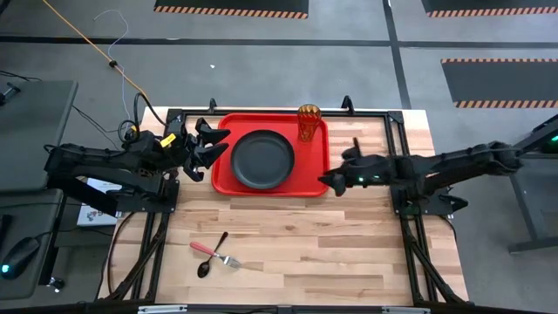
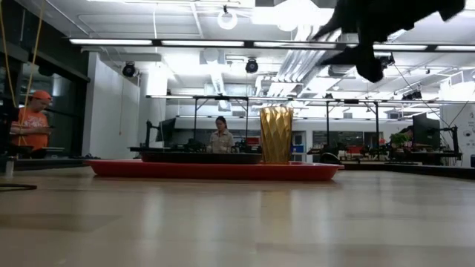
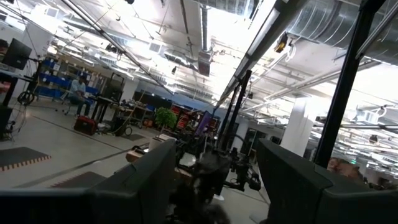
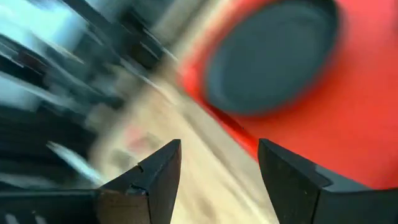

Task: Pick and place plate/cup/fork/spoon on tray
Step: Put the pink fork on the red serving tray to the right of the black plate

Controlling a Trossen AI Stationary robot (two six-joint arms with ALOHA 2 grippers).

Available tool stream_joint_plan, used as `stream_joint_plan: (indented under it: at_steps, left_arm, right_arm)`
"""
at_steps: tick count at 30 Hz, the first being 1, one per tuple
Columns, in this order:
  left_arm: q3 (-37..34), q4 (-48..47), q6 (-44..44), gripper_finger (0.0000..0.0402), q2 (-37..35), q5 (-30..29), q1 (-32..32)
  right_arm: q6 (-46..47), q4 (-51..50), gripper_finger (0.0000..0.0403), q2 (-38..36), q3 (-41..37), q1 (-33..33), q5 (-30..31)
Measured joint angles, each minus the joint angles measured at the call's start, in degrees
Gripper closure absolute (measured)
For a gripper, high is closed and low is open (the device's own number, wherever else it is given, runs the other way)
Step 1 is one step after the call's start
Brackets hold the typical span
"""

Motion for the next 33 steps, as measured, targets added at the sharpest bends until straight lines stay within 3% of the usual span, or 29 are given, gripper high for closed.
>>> stream_joint_plan:
  at_steps: [5,9,14,26,29,33]
  left_arm:
    - [0.0,-0.92,-0.17,0.0188,0.0,0.0,0.0]
    - [0.0,-2.62,-2.97,0.0188,0.0,0.0,-0.02]
    - [0.0,-5.6,-6.38,0.0188,0.02,0.02,-0.02]
    - [0.0,-5.68,-7.2,0.0188,0.02,-0.08,0.01]
    - [0.02,-5.71,-15.63,0.0188,1.63,-3.38,-0.02]
    - [1.79,-15.22,-20.94,0.0188,4.2,-1.13,-0.44]
  right_arm:
    - [-1.42,27.85,0.0198,-2.99,-8.24,1.87,3.17]
    - [-9.56,40.28,0.0198,-3.04,-9.11,1.87,2.91]
    - [-18.62,41.32,0.0198,-3.02,-7.49,1.85,2.79]
    - [-19.6,40.69,0.0198,-3.0,-6.86,1.69,2.69]
    - [-19.53,40.63,0.0198,-3.0,-6.86,1.69,2.69]
    - [-19.6,39.64,0.0198,-2.98,-6.84,1.69,2.76]
